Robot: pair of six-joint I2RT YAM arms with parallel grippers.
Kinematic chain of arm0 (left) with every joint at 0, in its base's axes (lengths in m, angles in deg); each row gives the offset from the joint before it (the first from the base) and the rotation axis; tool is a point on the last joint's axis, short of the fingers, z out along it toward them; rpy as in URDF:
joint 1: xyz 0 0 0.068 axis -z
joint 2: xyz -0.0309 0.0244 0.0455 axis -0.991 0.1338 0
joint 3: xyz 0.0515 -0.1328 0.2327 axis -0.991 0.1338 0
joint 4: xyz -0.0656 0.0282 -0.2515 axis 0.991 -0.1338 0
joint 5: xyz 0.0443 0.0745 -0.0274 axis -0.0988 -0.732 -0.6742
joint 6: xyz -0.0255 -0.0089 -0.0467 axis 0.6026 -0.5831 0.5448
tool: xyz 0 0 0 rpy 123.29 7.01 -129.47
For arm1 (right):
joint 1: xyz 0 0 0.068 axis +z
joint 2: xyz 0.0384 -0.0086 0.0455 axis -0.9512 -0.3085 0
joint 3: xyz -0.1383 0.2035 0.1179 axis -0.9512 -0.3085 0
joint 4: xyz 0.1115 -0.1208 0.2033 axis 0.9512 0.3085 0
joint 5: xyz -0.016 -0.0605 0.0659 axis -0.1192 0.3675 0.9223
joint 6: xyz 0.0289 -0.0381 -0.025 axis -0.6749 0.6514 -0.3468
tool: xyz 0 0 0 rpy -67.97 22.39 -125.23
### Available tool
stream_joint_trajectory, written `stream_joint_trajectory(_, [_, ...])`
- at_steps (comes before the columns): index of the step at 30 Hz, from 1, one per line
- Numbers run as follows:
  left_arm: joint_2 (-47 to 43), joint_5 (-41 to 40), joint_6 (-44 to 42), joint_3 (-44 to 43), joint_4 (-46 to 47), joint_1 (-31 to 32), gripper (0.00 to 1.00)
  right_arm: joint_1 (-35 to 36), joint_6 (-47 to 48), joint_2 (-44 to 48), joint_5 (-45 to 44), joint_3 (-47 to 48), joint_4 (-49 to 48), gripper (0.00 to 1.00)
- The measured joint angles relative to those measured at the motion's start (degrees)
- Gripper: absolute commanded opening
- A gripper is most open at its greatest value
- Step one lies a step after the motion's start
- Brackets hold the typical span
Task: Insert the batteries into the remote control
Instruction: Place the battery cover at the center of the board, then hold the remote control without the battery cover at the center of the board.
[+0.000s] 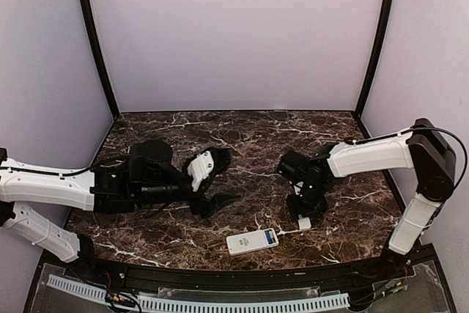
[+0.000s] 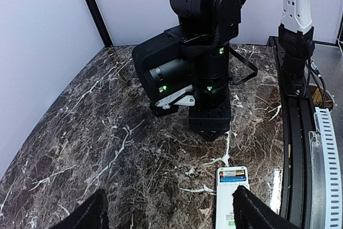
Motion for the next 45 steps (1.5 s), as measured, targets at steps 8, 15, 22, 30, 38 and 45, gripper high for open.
stream_joint_trajectory(8, [1.99,2.19,1.05,-0.55,-5.75,0.0,0.93,0.24,-0.37,4.11,1.36,-4.11,-0.63,0.57])
stream_joint_trajectory(15, [12.44,5.44,2.38,-3.04,-12.81,-0.09,0.95,0.24,-1.62,8.44,3.76,-8.7,-1.44,0.56])
stream_joint_trajectory(22, [20.7,5.88,2.23,-3.52,-13.62,-0.09,0.96,0.2,-1.29,8.61,4.04,-8.85,-2.73,0.6])
stream_joint_trajectory(30, [24.87,6.67,1.95,-3.67,-13.51,0.31,0.96,-2.82,1.2,9.62,5.07,-8.66,-5.35,0.54])
stream_joint_trajectory(38, [27.17,4.17,-0.31,-3.1,-11.32,4.92,0.9,-3.74,2.08,9.2,4.94,-7.74,-6.32,0.47])
stream_joint_trajectory(45, [28.44,2.62,-0.09,-4.17,-10.91,5.05,0.73,-3.74,1.49,9.2,5.14,-8.0,-6.67,0.43])
